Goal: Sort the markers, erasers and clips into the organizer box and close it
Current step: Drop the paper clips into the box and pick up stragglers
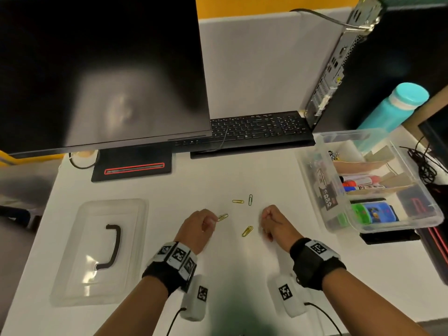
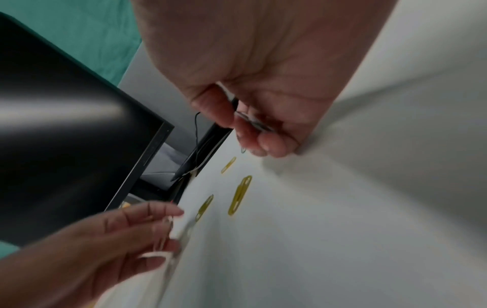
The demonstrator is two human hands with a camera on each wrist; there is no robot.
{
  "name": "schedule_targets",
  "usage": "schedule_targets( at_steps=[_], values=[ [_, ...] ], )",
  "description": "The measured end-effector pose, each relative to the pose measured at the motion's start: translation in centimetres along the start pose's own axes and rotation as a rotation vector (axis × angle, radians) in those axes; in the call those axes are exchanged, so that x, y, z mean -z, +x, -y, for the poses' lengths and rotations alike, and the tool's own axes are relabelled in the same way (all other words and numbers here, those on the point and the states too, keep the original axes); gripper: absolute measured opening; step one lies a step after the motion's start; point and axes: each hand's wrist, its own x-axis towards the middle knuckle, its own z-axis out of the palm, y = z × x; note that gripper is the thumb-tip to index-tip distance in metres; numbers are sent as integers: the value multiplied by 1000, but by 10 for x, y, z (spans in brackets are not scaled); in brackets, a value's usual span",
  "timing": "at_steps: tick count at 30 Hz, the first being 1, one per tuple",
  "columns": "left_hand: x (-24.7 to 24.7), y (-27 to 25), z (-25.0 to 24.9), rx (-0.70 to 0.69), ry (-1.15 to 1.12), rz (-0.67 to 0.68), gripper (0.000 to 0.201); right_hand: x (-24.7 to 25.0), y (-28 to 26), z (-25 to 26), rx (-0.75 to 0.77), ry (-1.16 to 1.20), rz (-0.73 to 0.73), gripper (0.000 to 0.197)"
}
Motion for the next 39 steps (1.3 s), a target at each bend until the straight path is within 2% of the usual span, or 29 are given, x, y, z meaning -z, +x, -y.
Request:
schedule_targets(
  at_steps=[2, 5, 7, 9, 13, 15, 17, 19, 21, 24, 25, 27, 31, 32, 33, 34, 36, 37, 39],
  values=[
    [5, 5, -5, 102, -308, 29, 22, 0, -1, 4, 100, -296, 71, 10],
    [9, 10, -11, 250, -570, 44, 21, -4, -1, 12, 248, -886, 254, 30],
    [9, 13, -15, 371, -792, 41, 20, -6, 3, 16, 288, -985, 294, 30],
    [9, 18, -18, 435, -848, 12, 23, -8, 7, 17, 307, -984, 302, 22],
    [2, 31, -20, 384, -571, -71, 26, -15, 9, 23, 243, -1025, 329, 16],
    [-2, 33, -19, 226, -255, -109, 22, -22, 7, 25, 235, -1120, 335, 22],
    [-5, 33, -19, 65, 112, -39, 26, -29, 4, 26, 263, -1234, 307, 28],
    [-7, 31, -19, -18, 384, 51, 30, -36, 3, 22, 306, -1317, 296, 30],
    [-10, 31, -20, -61, 506, 68, 30, -38, 3, 19, 336, -1371, 315, 30],
    [-11, 32, -22, -104, 536, 51, 25, -36, 6, 21, 346, -1391, 324, 28],
    [-12, 32, -23, -108, 545, 54, 24, -34, 7, 21, 324, -1340, 340, 24],
    [-12, 31, -23, -86, 533, 60, 23, -27, 8, 19, 221, -1001, 346, 8],
    [-14, 30, -22, 8, 431, 92, 18, -4, 3, 15, -177, 189, 121, 24],
    [-15, 31, -22, 13, 446, 96, 18, -1, 0, 15, -226, 460, 106, 22],
    [-16, 32, -22, 12, 486, 95, 19, 1, -3, 15, -251, 629, 97, 19],
    [-17, 32, -23, 1, 534, 95, 21, 2, -4, 15, -258, 702, 82, 20],
    [-18, 31, -24, -28, 588, 105, 23, 2, 0, 16, -272, 680, 21, 27],
    [-18, 29, -23, -40, 559, 103, 22, 1, 5, 18, -275, 609, -28, 28],
    [-15, 26, -19, -51, 322, 43, 15, -1, 16, 22, -240, 296, -127, 28]
  ],
)
